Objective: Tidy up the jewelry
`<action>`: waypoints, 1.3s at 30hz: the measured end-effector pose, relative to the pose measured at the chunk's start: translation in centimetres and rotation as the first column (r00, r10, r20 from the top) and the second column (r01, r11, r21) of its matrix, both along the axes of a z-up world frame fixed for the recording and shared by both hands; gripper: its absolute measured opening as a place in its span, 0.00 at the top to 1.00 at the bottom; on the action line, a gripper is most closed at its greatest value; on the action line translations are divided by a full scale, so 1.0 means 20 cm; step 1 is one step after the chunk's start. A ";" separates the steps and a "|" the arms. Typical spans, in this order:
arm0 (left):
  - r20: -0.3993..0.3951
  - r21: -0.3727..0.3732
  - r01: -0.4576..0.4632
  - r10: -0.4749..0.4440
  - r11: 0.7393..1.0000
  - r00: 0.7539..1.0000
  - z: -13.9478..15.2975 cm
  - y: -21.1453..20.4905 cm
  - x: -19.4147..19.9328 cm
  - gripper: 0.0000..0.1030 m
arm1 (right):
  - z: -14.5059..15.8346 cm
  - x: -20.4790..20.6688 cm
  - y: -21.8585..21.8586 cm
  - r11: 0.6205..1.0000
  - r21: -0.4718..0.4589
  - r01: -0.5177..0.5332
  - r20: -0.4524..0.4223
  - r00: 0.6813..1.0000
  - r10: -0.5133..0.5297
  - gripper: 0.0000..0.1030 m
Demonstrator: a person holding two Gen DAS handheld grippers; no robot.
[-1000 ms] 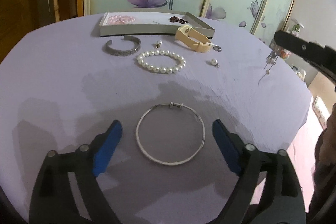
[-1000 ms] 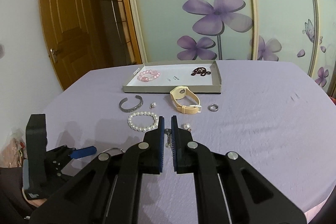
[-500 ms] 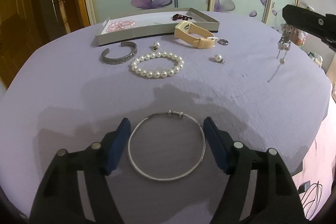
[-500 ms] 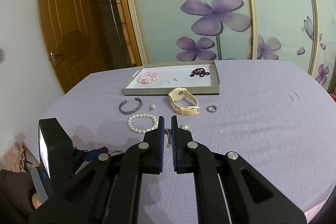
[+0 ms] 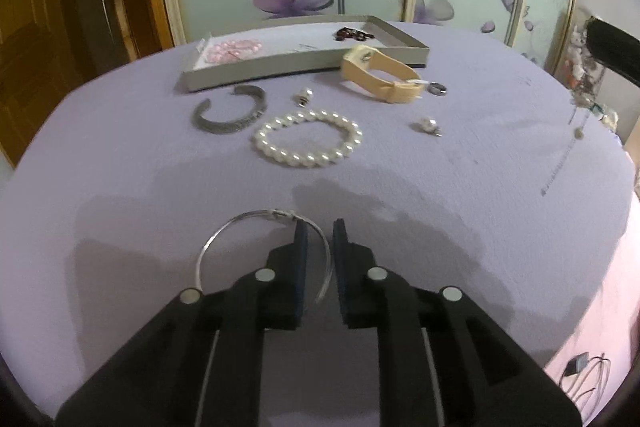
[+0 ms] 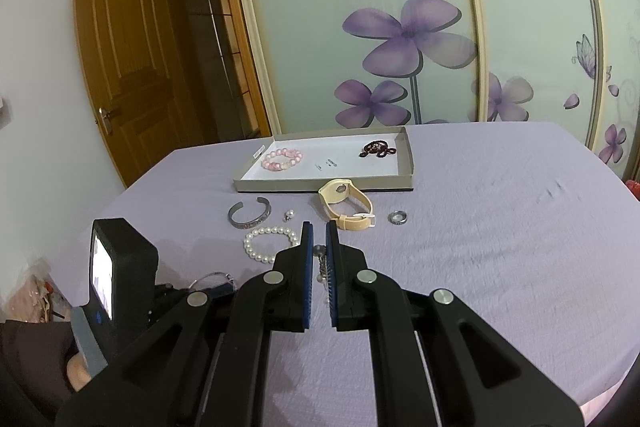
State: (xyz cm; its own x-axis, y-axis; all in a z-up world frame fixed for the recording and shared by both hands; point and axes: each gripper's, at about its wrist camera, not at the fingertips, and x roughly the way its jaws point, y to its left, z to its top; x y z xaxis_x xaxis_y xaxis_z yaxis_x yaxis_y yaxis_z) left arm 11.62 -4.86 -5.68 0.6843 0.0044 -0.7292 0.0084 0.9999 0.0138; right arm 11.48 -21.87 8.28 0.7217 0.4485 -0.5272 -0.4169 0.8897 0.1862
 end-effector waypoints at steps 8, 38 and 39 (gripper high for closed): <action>0.043 -0.028 0.007 -0.006 1.000 0.999 0.02 0.05 -0.08 0.25 | -0.03 0.03 -0.01 1.000 0.002 0.001 -0.026 1.000 -0.001 0.94; -0.002 0.003 -0.075 0.075 0.997 0.997 -0.02 0.12 -0.03 0.30 | -0.05 0.04 0.00 0.999 0.030 -0.020 -0.060 0.998 0.022 0.94; -0.001 -0.001 -0.076 0.076 0.997 0.997 -0.02 0.12 -0.04 0.30 | -0.05 0.05 0.00 0.999 0.030 -0.021 -0.060 0.998 0.023 0.94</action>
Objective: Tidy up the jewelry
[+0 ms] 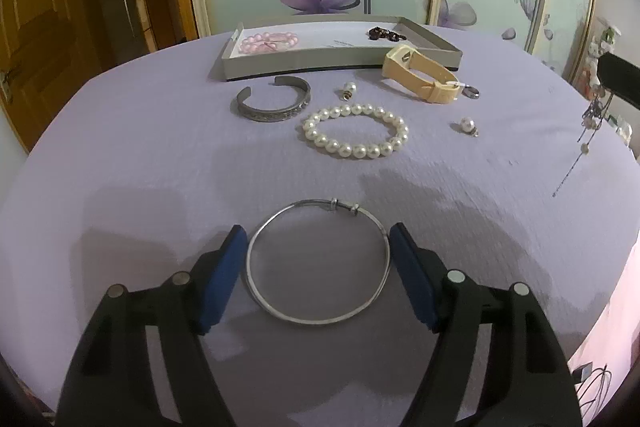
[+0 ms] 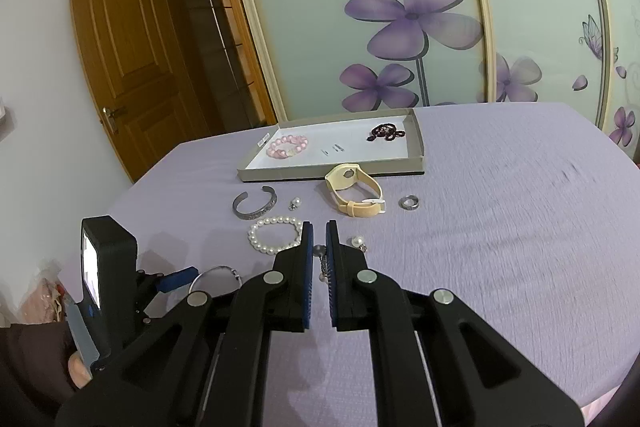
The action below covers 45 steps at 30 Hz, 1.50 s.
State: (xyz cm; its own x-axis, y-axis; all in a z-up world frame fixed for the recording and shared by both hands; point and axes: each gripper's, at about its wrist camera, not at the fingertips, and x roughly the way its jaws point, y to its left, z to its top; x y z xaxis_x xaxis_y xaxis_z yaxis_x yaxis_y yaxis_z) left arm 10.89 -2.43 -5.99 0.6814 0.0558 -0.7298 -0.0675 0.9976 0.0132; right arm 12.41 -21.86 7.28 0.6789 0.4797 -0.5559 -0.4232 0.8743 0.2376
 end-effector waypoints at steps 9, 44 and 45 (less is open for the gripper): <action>0.024 -0.006 -0.013 0.013 1.000 1.000 0.04 0.03 0.00 0.30 | 0.02 0.00 0.01 1.000 0.004 -0.002 0.011 1.000 0.002 0.94; 0.269 -0.020 -0.037 0.041 0.999 0.962 0.59 0.30 0.73 0.30 | 0.32 0.79 0.19 1.000 0.016 -0.002 0.135 0.991 0.000 0.94; 0.275 -0.023 -0.034 0.039 0.999 0.961 0.60 0.30 0.76 0.30 | 0.33 0.83 0.21 1.000 0.019 -0.004 0.138 0.990 0.002 0.94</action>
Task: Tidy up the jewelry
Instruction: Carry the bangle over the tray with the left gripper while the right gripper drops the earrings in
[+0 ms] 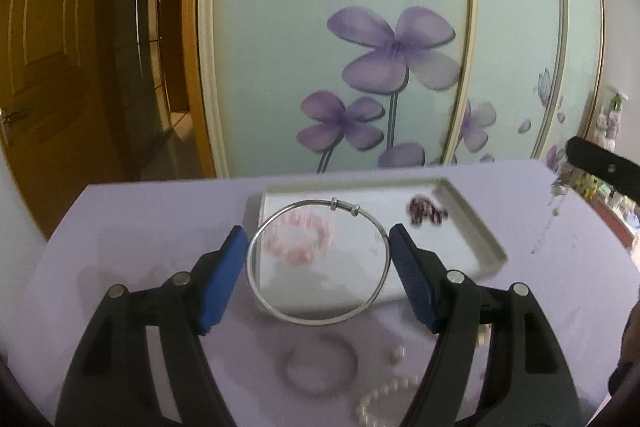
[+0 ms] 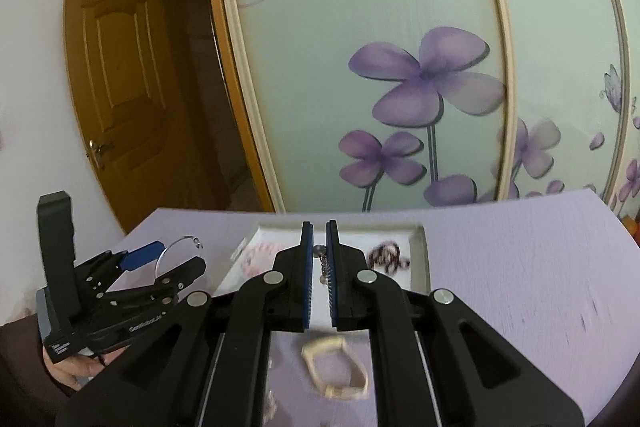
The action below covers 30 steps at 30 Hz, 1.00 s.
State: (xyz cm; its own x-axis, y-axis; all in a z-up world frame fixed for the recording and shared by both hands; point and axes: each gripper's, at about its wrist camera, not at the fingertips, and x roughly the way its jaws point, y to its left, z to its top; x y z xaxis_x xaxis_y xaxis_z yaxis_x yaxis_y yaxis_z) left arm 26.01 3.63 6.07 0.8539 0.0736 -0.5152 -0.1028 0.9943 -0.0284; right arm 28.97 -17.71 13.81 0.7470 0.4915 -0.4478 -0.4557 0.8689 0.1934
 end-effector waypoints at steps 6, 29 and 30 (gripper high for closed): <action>0.004 -0.019 0.018 -0.018 1.000 1.000 0.00 0.04 0.25 0.30 | -0.07 0.25 0.08 1.000 0.013 -0.017 -0.005 1.000 0.018 0.94; -0.066 -0.039 0.006 -0.008 0.999 0.998 -0.23 0.11 0.57 0.30 | -0.51 0.54 0.06 0.999 -0.036 0.010 -0.205 0.979 -0.017 0.63; -0.067 -0.039 0.006 -0.008 0.999 0.998 -0.24 0.10 0.58 0.30 | -0.51 0.55 0.06 0.999 -0.036 0.010 -0.204 0.979 -0.017 0.63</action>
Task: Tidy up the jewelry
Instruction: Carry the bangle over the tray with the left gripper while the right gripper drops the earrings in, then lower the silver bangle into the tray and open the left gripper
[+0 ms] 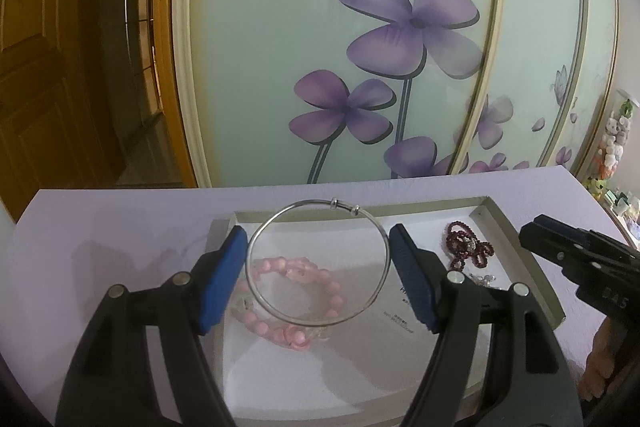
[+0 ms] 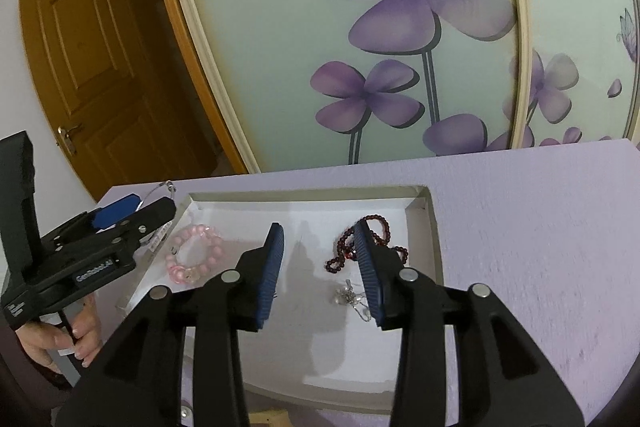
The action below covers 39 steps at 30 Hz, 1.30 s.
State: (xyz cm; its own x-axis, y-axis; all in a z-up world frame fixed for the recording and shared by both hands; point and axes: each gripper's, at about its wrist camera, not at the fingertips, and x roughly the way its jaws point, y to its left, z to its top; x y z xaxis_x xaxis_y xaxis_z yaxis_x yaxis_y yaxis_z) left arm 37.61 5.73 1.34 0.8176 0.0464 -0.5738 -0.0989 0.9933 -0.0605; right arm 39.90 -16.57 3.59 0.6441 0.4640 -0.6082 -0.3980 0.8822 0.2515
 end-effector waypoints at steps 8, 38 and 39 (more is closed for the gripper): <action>-0.035 -0.014 0.021 -0.021 1.000 0.999 -0.05 -0.03 0.06 0.30 | -0.01 -0.01 0.01 1.000 -0.019 -0.003 0.000 1.000 0.003 0.62; -0.026 -0.009 -0.031 0.031 0.999 0.999 0.00 0.07 -0.16 0.21 | 0.06 -0.22 -0.08 1.000 -0.027 0.010 0.047 0.999 -0.009 0.62; -0.022 -0.009 -0.036 0.036 0.999 0.999 0.01 0.08 -0.19 0.21 | 0.07 -0.23 -0.08 1.000 -0.025 0.011 0.051 0.999 -0.009 0.62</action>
State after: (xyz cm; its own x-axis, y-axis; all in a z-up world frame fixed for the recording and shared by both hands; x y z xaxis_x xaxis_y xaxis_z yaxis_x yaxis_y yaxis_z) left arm 33.82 7.37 1.48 0.8029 0.0699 -0.5920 -0.1356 0.9885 -0.0672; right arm 35.32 -18.25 5.02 0.6792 0.4421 -0.5859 -0.4008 0.8921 0.2085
